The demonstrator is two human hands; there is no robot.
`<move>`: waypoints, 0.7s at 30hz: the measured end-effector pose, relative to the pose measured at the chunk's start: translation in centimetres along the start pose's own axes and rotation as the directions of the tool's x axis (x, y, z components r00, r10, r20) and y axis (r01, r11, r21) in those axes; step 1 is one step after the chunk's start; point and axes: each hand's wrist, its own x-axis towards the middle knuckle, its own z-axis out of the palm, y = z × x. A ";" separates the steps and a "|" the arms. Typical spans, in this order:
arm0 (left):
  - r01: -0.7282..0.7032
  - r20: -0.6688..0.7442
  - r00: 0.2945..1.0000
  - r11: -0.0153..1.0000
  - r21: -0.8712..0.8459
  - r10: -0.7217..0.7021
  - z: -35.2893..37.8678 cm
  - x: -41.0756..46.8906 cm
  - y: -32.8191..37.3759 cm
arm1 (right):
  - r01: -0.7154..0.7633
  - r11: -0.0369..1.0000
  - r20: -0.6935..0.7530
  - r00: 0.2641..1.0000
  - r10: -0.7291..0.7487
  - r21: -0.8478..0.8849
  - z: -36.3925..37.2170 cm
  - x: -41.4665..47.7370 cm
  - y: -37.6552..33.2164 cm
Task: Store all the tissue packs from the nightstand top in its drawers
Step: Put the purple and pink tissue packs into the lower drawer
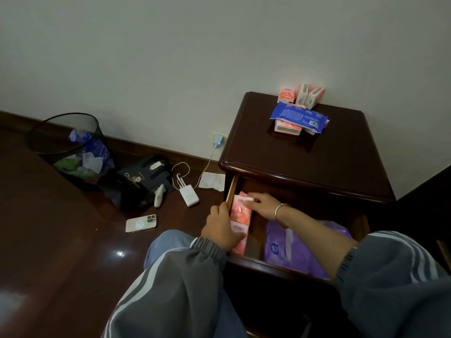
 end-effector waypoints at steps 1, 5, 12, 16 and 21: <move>0.000 0.001 1.000 1.000 0.017 0.000 0.1 0.0 0.1 | 0.016 0.997 -0.016 1.000 -0.017 -0.080 0.1 0.0 0.1; 0.005 -0.007 1.000 0.999 0.042 -0.005 0.1 0.0 0.2 | 0.000 0.992 -0.277 0.960 -0.034 -0.124 1.2 -0.6 -0.2; -0.014 -0.012 1.000 1.000 0.025 0.014 -0.1 -0.2 0.1 | -0.110 0.952 -0.207 0.963 0.173 0.285 2.4 -1.0 -1.1; -0.018 -0.020 1.000 0.999 0.029 0.018 -0.1 -0.2 0.1 | -0.075 0.976 -0.219 0.968 0.121 0.205 3.1 -0.8 -1.2; -0.011 -0.027 1.000 0.999 0.040 0.012 0.0 -0.1 0.0 | -0.052 0.982 -0.215 0.972 0.091 0.182 2.8 -1.3 -0.8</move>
